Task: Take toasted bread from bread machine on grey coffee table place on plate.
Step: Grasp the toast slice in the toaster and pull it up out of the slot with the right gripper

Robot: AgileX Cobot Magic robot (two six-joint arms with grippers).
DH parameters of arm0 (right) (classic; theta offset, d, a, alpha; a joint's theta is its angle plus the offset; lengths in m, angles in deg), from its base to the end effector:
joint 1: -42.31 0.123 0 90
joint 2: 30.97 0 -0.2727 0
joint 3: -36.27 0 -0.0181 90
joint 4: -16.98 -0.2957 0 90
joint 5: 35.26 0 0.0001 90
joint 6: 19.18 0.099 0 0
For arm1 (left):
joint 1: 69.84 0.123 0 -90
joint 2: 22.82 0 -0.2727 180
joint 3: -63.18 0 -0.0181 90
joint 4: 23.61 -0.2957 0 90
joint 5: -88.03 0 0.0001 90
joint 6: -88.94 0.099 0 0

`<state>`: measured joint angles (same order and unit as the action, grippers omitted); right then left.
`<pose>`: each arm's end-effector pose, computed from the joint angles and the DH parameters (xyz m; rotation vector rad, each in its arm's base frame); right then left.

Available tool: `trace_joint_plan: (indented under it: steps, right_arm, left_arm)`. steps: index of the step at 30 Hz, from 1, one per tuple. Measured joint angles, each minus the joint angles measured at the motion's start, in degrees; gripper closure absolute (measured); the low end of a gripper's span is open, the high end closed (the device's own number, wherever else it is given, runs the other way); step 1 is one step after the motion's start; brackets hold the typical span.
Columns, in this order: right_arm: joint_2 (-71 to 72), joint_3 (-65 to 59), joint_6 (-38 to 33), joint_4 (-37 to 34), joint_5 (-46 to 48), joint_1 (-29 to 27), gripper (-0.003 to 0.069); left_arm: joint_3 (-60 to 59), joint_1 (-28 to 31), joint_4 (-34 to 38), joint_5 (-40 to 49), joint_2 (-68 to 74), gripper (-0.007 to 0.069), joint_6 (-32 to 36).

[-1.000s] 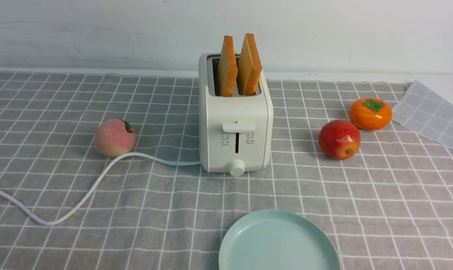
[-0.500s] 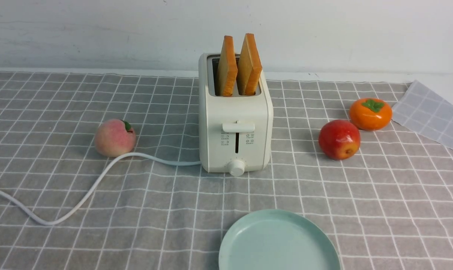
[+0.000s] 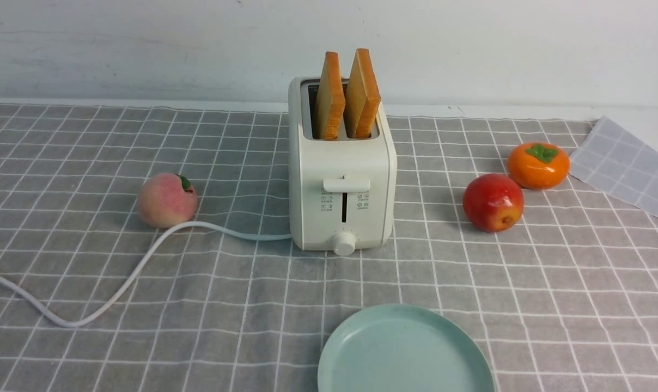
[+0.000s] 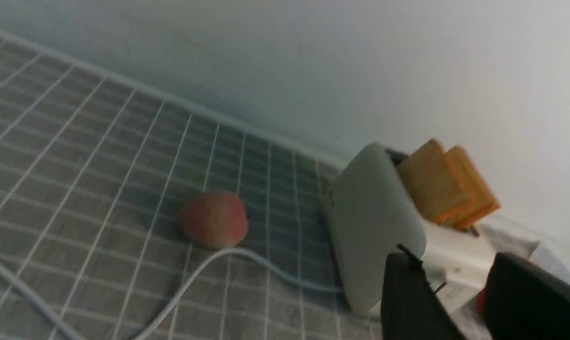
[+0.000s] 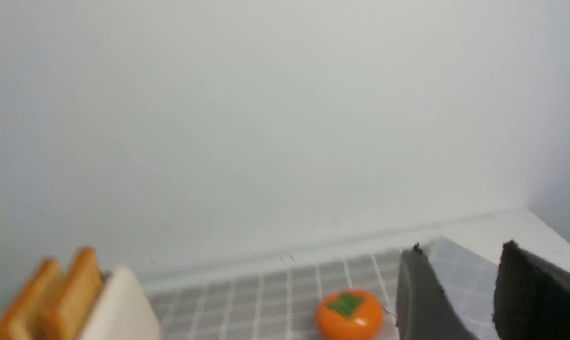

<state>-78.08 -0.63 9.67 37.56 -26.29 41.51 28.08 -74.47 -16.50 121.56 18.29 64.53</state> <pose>0.2053 -0.0083 0.3674 0.1730 1.6039 0.0597 0.1693 -0.0205 0.3572 -0.3859 1.9011 -0.4749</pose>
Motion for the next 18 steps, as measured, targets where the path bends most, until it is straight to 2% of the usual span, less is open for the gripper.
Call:
trace_joint_plan:
  steps: [3,6,8,11,14,16,17,18]
  right_arm:
    - [-4.6,0.0,-0.9,3.0,3.0,0.0,0.0419]
    - [-7.1,0.0,1.9,0.9,4.7,0.0,0.0419]
    - [-11.2,0.0,6.2,-4.6,7.6,0.0,0.0419]
    - [-15.6,0.0,6.7,-11.2,10.9,1.2,0.0419]
    - [-19.5,0.0,2.9,-17.5,14.7,4.0,0.0419]
    - [-22.6,0.1,-2.7,-22.4,17.0,6.7,0.0419]
    - [-24.9,0.5,-9.2,-27.9,19.2,9.3,0.0419]
    - [-25.2,0.6,-10.0,-28.6,19.4,9.5,0.0419]
  left_arm:
    - [0.0,0.0,-1.0,6.8,4.6,0.0386,0.0]
    - [0.0,0.0,-0.5,10.2,6.6,0.0386,0.0]
    - [0.0,0.0,2.0,13.1,8.6,0.0386,0.0]
    - [0.0,0.0,4.9,15.3,9.7,0.0386,0.0]
    - [0.0,0.0,6.9,16.2,10.0,0.0386,0.0]
    - [0.0,0.0,8.3,16.5,10.0,0.0386,0.2]
    - [0.0,0.0,9.9,16.5,10.0,0.0386,1.5]
    - [0.0,0.0,10.1,16.5,10.0,0.0386,1.7]
